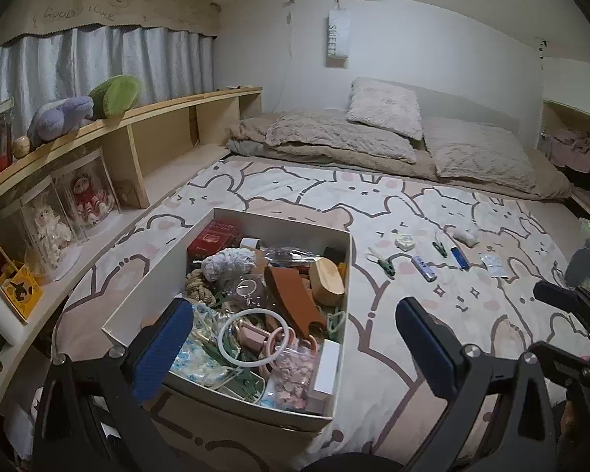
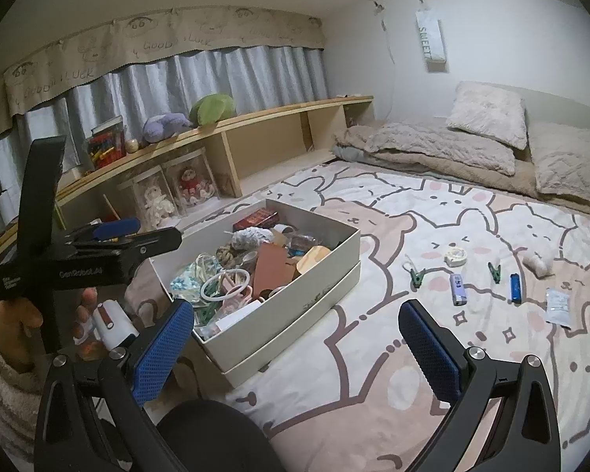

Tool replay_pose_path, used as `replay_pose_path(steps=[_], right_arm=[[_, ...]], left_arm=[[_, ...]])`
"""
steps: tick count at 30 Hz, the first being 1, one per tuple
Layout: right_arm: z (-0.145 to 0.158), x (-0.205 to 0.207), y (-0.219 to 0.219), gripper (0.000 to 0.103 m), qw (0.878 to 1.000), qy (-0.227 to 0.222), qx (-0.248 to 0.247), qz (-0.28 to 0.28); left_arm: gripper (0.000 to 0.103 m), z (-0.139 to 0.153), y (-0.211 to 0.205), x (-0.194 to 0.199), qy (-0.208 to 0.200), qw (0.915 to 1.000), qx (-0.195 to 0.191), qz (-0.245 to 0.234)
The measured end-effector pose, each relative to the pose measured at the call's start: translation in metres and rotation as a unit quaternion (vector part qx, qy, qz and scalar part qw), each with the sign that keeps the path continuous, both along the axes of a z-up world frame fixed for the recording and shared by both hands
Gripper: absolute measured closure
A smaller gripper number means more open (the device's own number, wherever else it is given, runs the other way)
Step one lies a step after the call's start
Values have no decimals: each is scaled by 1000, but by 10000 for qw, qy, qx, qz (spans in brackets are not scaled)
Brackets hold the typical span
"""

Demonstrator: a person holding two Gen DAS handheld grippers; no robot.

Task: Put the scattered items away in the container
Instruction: 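Withdraw both open tools from the storage box back toward the bed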

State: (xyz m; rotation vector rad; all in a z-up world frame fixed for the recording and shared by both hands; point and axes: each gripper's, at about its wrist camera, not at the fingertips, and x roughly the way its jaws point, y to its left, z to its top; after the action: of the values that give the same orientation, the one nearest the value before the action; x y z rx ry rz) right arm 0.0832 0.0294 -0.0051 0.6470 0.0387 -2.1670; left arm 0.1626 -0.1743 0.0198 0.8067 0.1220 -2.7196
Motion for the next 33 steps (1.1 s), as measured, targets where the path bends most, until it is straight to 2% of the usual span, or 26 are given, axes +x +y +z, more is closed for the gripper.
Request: replay_pose_path(steps=[20, 33], right_arm=[[32, 21, 49, 0, 9982, 268, -189, -496], [46, 5, 108, 0, 9924, 351, -300, -1139]], left_arm=[[0, 31, 57, 20, 299, 9985, -335, -313], [0, 48, 106, -10, 434, 9957, -307, -753]])
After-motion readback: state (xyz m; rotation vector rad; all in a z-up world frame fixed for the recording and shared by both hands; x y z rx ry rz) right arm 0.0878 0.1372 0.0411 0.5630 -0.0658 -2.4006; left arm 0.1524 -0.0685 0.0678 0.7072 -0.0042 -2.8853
